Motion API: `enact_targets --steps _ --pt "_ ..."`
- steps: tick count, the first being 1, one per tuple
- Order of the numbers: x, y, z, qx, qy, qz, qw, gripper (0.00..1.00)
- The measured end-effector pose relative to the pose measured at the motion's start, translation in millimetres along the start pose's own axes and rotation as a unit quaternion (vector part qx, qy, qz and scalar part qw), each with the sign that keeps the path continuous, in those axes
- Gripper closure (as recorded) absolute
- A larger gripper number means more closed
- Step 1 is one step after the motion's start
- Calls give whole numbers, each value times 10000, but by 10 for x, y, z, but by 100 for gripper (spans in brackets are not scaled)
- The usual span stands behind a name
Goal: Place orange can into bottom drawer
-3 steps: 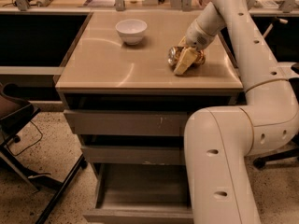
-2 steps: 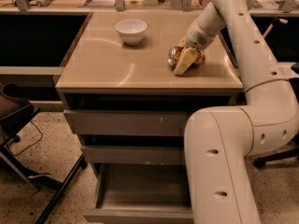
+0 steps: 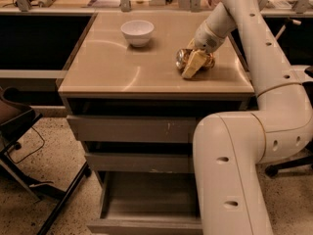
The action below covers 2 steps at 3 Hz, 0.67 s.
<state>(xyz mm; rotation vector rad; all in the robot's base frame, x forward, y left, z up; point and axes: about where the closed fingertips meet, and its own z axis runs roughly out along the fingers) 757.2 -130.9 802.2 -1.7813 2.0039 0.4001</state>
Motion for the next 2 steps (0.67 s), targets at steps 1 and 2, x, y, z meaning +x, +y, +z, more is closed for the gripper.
enact_targets --steps 1,2 --pt "0 0 1 0 0 0 10000 100" --pt "0 0 -1 1 0 0 10000 100"
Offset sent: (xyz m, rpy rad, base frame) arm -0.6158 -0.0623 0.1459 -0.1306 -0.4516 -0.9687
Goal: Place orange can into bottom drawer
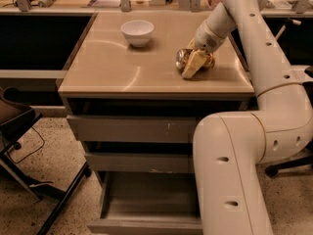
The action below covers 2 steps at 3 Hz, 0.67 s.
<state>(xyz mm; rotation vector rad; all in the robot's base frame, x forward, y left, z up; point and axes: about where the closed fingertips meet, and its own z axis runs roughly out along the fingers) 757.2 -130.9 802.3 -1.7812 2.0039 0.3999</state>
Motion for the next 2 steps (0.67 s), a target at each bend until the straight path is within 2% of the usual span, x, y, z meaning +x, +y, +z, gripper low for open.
enact_targets --steps 2 --pt "0 0 0 0 0 0 10000 100"
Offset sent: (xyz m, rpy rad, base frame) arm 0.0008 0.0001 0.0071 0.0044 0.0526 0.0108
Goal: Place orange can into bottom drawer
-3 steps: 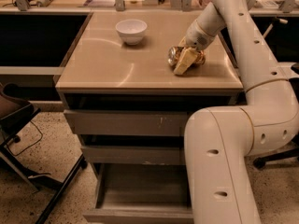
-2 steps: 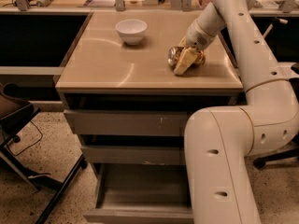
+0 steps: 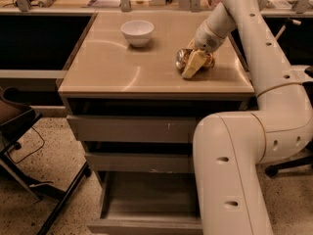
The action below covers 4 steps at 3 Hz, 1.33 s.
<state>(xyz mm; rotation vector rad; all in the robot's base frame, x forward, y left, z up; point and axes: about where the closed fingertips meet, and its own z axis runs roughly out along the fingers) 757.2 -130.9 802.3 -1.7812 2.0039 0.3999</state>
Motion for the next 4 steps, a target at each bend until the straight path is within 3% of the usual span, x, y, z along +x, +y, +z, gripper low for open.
enact_targets --steps 4 --pt "-1 0 -2 1 0 0 10000 100"
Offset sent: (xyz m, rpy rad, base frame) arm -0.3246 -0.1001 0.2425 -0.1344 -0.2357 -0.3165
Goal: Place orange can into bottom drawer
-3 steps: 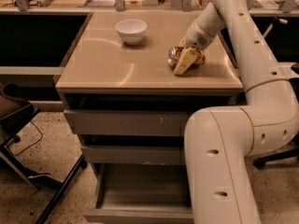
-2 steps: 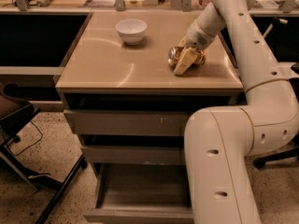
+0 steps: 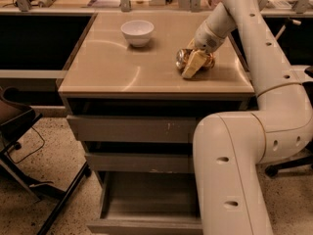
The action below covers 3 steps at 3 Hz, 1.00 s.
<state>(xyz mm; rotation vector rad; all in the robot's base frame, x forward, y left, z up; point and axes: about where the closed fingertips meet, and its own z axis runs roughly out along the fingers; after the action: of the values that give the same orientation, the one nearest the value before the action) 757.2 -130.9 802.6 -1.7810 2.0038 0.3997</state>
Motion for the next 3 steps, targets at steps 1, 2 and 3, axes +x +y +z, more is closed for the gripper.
enact_targets --steps 1,2,3 --pt "0 0 0 1 0 0 10000 100" --pt "-44 -6 -77 1 0 0 10000 100" --pt "-1 0 -1 1 0 0 10000 100"
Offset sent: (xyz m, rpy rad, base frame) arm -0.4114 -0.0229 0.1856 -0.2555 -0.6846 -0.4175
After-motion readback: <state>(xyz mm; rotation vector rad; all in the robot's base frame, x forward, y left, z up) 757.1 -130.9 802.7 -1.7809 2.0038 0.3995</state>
